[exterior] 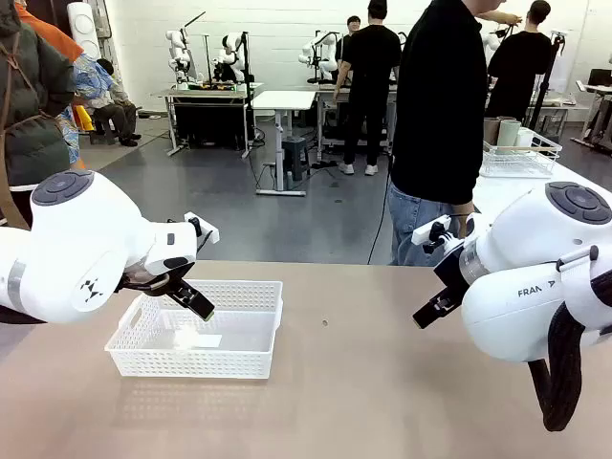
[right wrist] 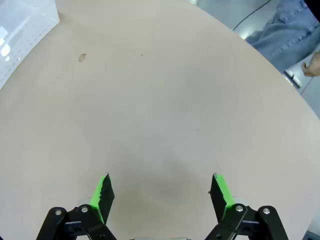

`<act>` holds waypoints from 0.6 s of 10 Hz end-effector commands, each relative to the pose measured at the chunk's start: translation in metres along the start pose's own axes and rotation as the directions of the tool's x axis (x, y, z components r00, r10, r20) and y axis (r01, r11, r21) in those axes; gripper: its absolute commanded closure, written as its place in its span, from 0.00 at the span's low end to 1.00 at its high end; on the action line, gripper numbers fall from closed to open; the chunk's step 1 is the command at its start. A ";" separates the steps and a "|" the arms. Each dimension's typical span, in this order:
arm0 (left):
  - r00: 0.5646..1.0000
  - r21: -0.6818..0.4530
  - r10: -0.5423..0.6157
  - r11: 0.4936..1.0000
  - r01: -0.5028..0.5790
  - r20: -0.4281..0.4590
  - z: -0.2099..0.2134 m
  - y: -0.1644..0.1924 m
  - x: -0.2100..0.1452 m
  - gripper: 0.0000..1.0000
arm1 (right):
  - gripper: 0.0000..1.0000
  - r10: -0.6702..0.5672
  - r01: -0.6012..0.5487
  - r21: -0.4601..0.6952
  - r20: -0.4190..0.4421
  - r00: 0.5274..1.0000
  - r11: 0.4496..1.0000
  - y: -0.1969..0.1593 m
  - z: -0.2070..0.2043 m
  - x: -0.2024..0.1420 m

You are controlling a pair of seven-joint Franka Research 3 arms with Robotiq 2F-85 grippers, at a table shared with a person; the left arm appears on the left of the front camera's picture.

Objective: Clean and organize the cups into the basket.
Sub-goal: Pick up the Organizing basket and move it to the center of the table, then pick up the Reusable plastic cup from the right side of the table and place it inside the Organizing basket.

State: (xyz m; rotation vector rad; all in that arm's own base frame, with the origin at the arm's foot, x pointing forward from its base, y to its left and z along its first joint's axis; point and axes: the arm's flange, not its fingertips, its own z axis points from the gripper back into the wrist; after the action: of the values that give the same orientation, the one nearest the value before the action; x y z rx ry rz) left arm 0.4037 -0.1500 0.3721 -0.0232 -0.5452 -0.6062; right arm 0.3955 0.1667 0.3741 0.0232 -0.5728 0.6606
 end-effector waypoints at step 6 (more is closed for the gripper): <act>1.000 0.000 0.000 1.000 0.000 0.000 0.000 0.000 0.000 0.00 | 0.00 0.000 0.000 0.000 0.000 1.000 1.000 0.000 0.000 0.000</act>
State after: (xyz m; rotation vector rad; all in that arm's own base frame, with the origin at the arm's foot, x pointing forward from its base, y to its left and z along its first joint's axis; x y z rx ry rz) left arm 0.4036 -0.1501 0.3721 -0.0233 -0.5452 -0.6062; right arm 0.3956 0.1667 0.3741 0.0230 -0.5728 0.6606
